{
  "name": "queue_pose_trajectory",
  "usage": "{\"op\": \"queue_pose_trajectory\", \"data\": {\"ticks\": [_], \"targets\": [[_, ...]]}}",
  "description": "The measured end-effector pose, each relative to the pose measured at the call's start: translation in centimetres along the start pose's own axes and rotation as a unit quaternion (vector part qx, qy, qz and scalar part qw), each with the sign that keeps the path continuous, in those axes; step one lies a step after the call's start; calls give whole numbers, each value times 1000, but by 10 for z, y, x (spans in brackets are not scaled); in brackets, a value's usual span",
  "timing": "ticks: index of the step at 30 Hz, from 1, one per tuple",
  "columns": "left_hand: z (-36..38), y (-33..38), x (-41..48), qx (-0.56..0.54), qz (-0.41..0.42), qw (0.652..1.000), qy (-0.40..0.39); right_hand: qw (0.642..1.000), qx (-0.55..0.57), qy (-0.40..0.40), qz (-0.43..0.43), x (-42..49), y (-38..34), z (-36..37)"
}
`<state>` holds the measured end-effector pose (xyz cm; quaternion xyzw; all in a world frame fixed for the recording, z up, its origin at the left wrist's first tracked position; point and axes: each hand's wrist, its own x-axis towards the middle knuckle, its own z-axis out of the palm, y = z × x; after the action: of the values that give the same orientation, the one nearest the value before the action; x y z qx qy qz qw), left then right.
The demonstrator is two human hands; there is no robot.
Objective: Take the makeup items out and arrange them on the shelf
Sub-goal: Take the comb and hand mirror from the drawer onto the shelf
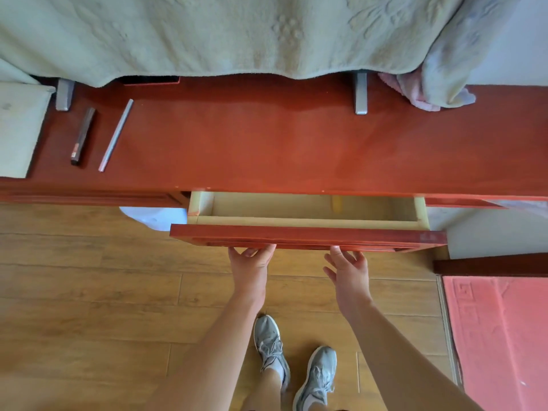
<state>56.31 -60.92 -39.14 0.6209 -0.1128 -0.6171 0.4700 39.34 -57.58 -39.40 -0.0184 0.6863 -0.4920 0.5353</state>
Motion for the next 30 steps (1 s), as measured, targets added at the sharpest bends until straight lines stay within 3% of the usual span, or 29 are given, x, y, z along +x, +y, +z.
{"op": "queue_pose_trajectory", "data": {"ticks": [18,30], "targets": [[-74,-60,-106,-38,-10,999,33,999,0,-31,18,-84,83,-83],[-83,-64,-120,-40,-22,999,22,998,-11,-51,31,-96,86,-94]]}}
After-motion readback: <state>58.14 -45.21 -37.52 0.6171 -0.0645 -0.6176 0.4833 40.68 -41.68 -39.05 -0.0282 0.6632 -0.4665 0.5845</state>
